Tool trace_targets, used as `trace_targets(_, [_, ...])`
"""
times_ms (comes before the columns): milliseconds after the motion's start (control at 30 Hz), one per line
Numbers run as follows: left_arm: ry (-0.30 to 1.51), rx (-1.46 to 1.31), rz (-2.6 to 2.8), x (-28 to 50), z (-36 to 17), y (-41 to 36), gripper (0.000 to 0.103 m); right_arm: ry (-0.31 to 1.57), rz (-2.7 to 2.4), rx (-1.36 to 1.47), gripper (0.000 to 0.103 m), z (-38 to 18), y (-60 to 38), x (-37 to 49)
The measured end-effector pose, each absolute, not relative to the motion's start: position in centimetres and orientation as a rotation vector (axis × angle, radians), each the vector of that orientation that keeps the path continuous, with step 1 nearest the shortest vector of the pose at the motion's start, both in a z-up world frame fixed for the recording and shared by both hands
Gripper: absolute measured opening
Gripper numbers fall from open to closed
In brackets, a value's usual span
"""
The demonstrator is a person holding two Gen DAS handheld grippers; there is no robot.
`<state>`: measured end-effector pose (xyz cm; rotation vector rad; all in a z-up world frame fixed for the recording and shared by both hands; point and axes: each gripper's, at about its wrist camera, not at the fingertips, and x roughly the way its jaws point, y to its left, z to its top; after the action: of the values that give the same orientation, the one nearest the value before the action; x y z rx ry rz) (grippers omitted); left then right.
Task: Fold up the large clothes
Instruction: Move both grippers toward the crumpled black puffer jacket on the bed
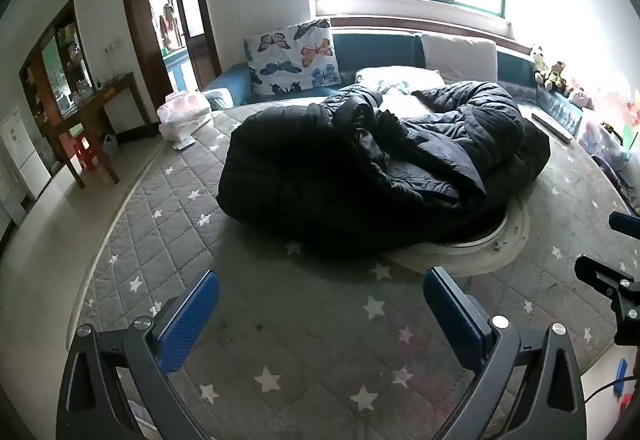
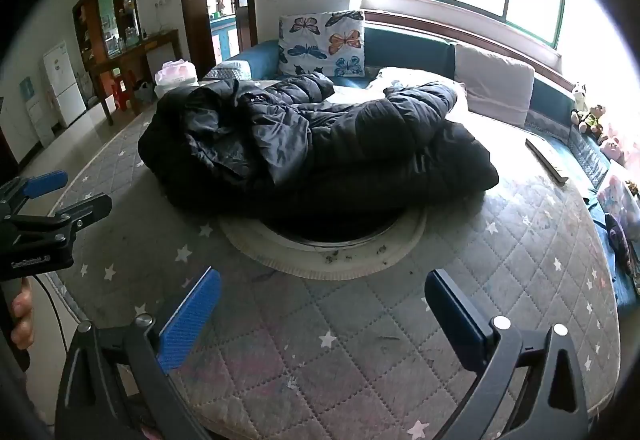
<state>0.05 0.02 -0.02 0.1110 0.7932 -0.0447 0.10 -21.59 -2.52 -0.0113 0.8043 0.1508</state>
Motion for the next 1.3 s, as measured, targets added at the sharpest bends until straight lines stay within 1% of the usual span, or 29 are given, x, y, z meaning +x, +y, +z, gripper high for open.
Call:
trace_targets(467, [0.809, 0.132, -0.039, 0.6, -0.3, -0.5, 0.103, 0.809, 0.150, -0.015, 0.103, -2.7, -21.9, 1.1])
trace_targets(833, [0.804, 0.149, -0.056, 2.5, 0.2, 0.0, 0.103, 0.801, 0.144, -0.050, 0.103, -2.4, -22.1, 2.6])
trace_targets(1033, [0.800, 0.182, -0.056, 4.7, 1.3, 0.3, 0.103, 0.806, 0.156, -0.070, 0.103, -2.2, -22.7, 4.3])
trace_targets(1100, [0.823, 0.182, -0.046, 5.9, 1.6, 0.5, 0.103, 0.817, 0.162, -0.067, 0.103, -2.2, -22.9, 5.0])
trace_targets(1167, [0.803, 0.185, -0.046, 6.9, 2.1, 0.5, 0.103, 0.828, 0.179, -0.059, 0.103, -2.1, -23.3, 6.1])
trace_targets(1300, [0.864, 0.177, -0.055, 10.2, 2.5, 1.0, 0.103, 0.850, 0.185, -0.007, 0.103, -1.7, -25.0, 8.9])
